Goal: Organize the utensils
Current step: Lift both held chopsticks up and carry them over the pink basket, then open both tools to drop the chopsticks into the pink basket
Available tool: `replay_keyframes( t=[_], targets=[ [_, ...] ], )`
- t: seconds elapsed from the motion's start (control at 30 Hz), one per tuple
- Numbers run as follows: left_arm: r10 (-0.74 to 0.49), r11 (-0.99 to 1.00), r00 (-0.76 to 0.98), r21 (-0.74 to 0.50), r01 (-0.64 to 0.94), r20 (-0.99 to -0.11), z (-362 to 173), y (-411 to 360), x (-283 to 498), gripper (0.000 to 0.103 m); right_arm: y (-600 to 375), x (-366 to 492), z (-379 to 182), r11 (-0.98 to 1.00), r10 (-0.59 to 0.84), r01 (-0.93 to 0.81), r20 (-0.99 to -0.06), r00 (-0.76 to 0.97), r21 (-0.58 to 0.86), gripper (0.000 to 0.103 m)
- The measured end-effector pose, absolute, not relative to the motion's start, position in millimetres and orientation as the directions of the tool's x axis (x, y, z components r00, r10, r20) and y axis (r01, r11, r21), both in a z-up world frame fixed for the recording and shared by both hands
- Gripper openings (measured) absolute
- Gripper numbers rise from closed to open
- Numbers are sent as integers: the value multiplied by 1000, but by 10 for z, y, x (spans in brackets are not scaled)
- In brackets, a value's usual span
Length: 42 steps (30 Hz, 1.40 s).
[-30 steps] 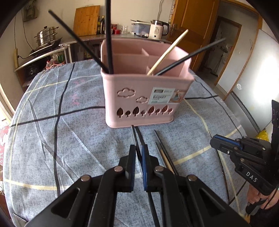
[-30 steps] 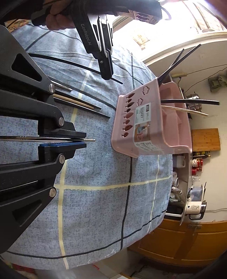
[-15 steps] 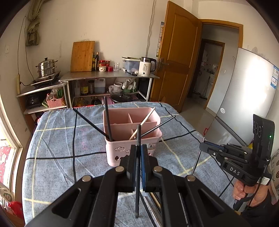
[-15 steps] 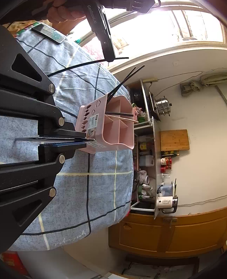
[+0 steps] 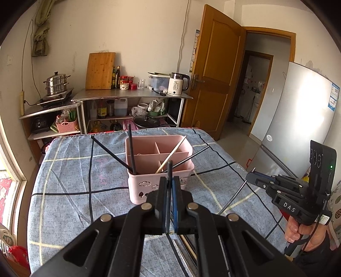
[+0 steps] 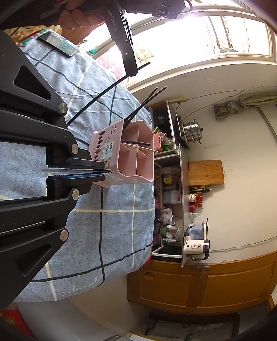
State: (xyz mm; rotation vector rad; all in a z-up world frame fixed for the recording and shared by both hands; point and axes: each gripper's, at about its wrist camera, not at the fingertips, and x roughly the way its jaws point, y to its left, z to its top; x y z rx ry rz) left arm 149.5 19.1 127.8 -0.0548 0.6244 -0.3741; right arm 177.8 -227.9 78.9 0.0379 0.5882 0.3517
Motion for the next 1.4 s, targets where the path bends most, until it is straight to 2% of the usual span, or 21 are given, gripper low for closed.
replay_keyframes(
  t=[0.37, 0.7, 1.0, 1.4],
  targets=[
    [-388, 920, 742, -180, 348, -547, 1460, 218, 1513, 5, -2263, 1801, 974, 925, 375, -351, -512, 773, 146, 3],
    [-388, 921, 775, -169, 352, -500, 1937, 280, 1693, 5, -1978, 1888, 1445, 899, 429, -423, -433, 793, 117, 3],
    [-367, 930, 811, -149, 337, -456, 2300, 343, 2002, 5, -1740, 2168, 1738, 876, 480, -459, -370, 796, 148, 3],
    [-334, 942, 817, -151, 299, -470, 2193, 441, 2534, 5, -1557, 2677, 1634, 884, 467, -432, -359, 808, 179, 3]
  ],
)
